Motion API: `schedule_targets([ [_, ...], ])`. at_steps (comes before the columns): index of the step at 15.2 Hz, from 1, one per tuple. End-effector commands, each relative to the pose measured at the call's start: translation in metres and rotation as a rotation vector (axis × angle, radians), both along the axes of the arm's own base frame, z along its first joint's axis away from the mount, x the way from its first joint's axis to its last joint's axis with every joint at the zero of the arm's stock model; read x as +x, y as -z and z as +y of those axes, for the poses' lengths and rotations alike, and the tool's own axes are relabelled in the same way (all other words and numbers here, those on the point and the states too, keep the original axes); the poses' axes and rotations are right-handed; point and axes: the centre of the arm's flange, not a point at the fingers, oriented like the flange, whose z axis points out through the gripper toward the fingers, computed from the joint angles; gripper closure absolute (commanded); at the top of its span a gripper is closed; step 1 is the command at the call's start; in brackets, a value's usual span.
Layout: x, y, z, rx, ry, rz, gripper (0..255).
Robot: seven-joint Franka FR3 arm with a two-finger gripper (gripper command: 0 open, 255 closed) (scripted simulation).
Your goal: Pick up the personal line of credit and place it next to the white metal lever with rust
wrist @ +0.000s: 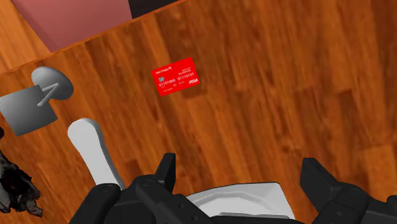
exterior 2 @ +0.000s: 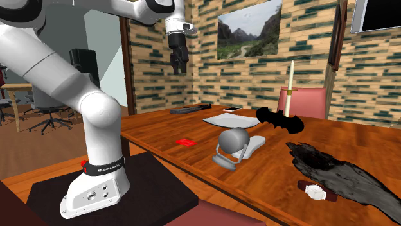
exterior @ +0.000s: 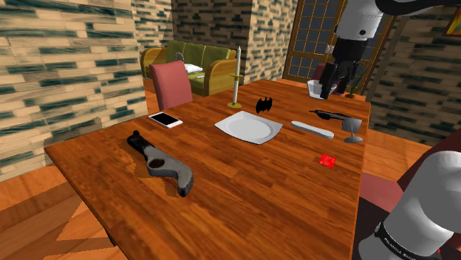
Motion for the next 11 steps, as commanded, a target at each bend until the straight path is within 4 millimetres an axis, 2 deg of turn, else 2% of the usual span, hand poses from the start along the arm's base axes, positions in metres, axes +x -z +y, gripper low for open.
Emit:
schedule_targets([
  [1, 0.0, 0.0, 0.0, 0.0, 0.0, 0.0, 0],
  [6, 0.027, 0.055, -0.056, 0.122, 0.282, 0.101, 0],
  [11, 0.033, 0.117, -0.108, 0.244, 0.564, 0.202, 0],
])
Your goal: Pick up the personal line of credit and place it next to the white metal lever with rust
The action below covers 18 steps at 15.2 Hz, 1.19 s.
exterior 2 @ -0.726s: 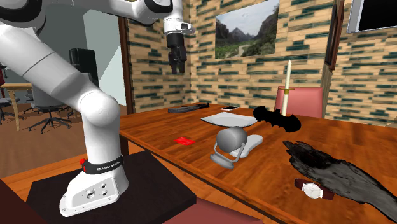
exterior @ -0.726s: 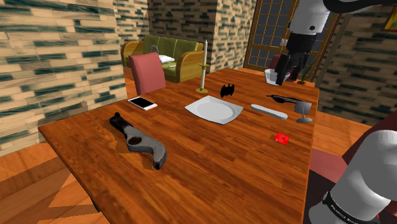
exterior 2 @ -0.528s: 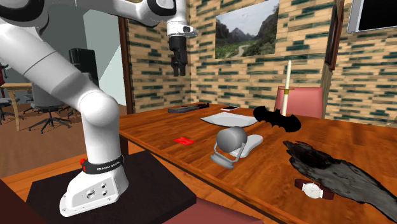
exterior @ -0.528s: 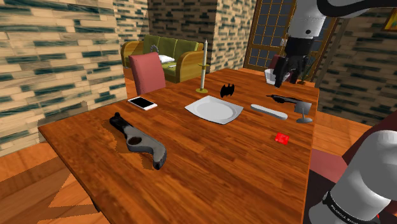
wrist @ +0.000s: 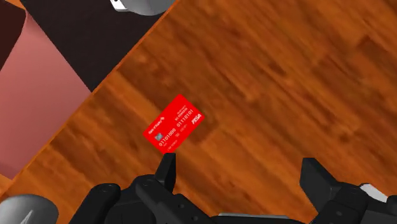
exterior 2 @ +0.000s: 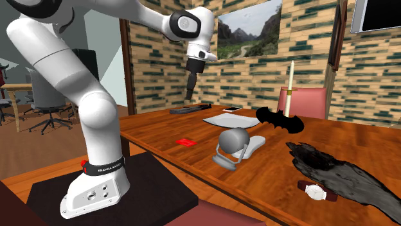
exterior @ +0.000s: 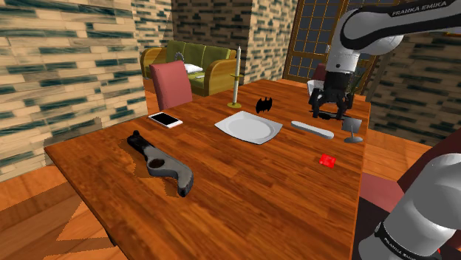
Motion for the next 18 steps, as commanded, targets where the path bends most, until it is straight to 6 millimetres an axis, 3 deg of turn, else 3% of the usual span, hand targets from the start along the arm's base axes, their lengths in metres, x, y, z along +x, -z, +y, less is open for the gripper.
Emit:
schedule_targets([
  [1, -0.001, 0.026, -0.02, 0.05, 0.117, 0.041, 0],
  [6, -0.019, 0.095, -0.061, 0.172, 0.399, 0.142, 0],
  [11, -0.054, 0.165, -0.086, 0.294, 0.681, 0.243, 0],
  [18, -0.058, 0.192, -0.069, 0.295, 0.685, 0.244, 0],
])
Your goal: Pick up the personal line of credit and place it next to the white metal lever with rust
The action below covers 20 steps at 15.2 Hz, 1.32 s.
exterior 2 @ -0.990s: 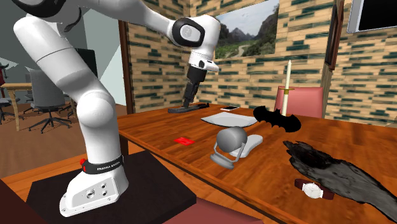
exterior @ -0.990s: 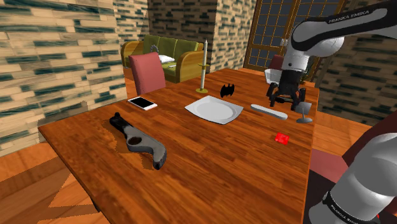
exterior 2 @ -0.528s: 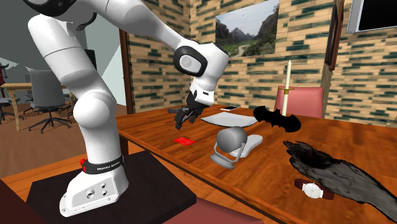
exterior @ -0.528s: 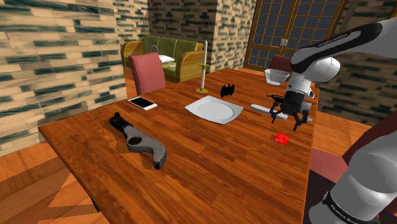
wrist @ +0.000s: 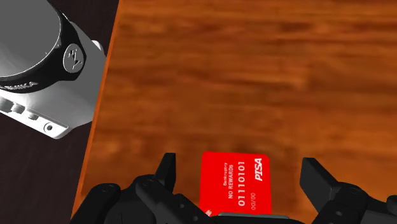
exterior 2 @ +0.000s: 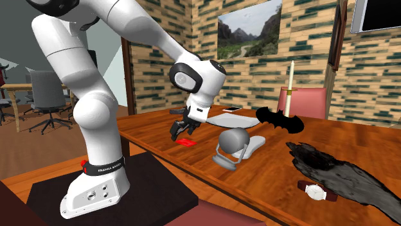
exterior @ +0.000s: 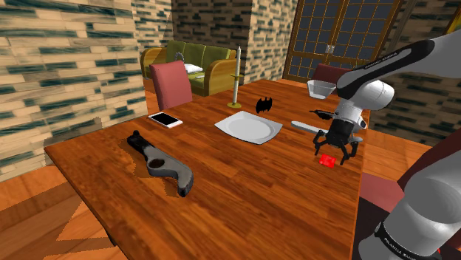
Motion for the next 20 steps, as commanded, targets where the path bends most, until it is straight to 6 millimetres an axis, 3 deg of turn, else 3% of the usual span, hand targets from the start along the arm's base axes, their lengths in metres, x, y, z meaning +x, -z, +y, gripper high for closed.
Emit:
schedule_targets([
  [1, -0.0008, 0.0132, 0.0076, 0.0, 0.001, 0.0, 0],
  [9, -0.0007, 0.0131, 0.0076, 0.0, 0.001, 0.0, 0],
  [10, -0.0007, 0.0131, 0.0076, 0.0, 0.001, 0.0, 255],
  [20, -0.0008, 0.0079, 0.0076, 0.0, 0.001, 0.0, 255],
])
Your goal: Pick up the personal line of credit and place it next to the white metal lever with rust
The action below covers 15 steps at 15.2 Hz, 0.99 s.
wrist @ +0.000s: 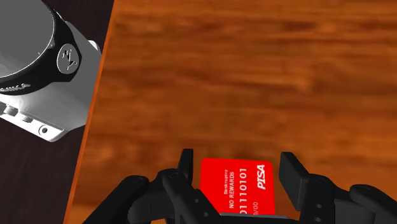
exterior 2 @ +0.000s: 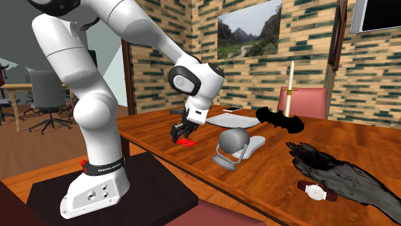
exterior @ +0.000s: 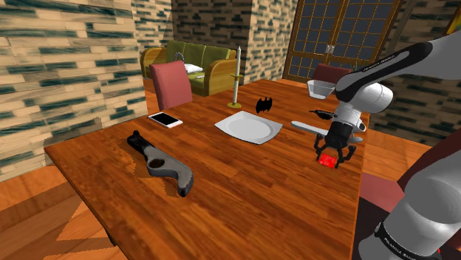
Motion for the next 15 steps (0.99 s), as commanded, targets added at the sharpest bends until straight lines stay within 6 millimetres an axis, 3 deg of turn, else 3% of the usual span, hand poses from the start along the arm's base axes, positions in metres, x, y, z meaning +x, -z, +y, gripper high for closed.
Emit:
schedule_targets([
  [1, 0.0, -0.006, 0.002, 0.0, -0.001, 0.0, 255],
  [15, 0.0, -0.08, 0.002, 0.0, -0.001, 0.0, 255],
])
